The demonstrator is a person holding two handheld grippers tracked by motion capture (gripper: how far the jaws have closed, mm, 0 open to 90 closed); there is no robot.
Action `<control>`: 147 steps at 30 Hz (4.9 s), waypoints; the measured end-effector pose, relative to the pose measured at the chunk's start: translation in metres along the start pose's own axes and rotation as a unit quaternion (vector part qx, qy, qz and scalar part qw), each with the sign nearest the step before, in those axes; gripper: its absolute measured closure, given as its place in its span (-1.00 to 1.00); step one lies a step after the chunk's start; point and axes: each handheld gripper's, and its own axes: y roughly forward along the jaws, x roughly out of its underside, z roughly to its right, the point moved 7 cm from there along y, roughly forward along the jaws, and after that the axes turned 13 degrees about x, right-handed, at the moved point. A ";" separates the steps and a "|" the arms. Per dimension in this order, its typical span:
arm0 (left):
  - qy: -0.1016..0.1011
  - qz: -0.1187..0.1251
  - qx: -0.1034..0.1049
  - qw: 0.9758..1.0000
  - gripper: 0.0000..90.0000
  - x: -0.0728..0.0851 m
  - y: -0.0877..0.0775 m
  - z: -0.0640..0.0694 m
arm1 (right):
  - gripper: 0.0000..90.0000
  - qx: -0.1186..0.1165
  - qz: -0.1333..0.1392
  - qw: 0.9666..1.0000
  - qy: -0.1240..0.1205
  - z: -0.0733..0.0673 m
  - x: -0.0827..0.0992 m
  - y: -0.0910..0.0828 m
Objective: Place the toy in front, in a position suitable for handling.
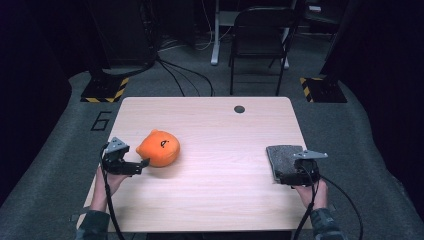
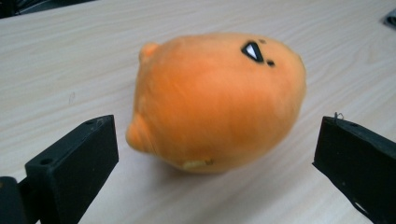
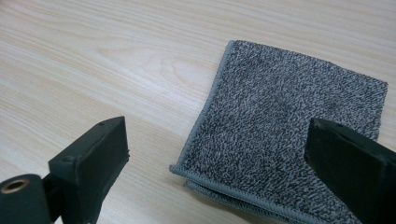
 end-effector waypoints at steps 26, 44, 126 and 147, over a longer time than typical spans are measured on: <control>-0.035 -0.106 0.065 0.992 -0.57 -0.002 0.058 -0.037 | -0.84 -0.008 -0.004 1.000 -0.016 -0.003 -0.004 0.001; 0.012 -0.075 0.039 0.996 0.49 0.009 0.051 -0.024 | -0.80 -0.004 -0.018 1.000 -0.015 0.003 0.004 0.008; -0.046 0.106 0.051 0.992 0.51 -0.074 0.056 0.138 | -0.76 0.014 -0.018 1.000 0.003 0.013 0.003 0.009; -0.084 0.101 0.058 0.990 0.49 -0.062 0.098 0.147 | -0.76 0.014 -0.018 1.000 -0.005 0.013 0.004 0.011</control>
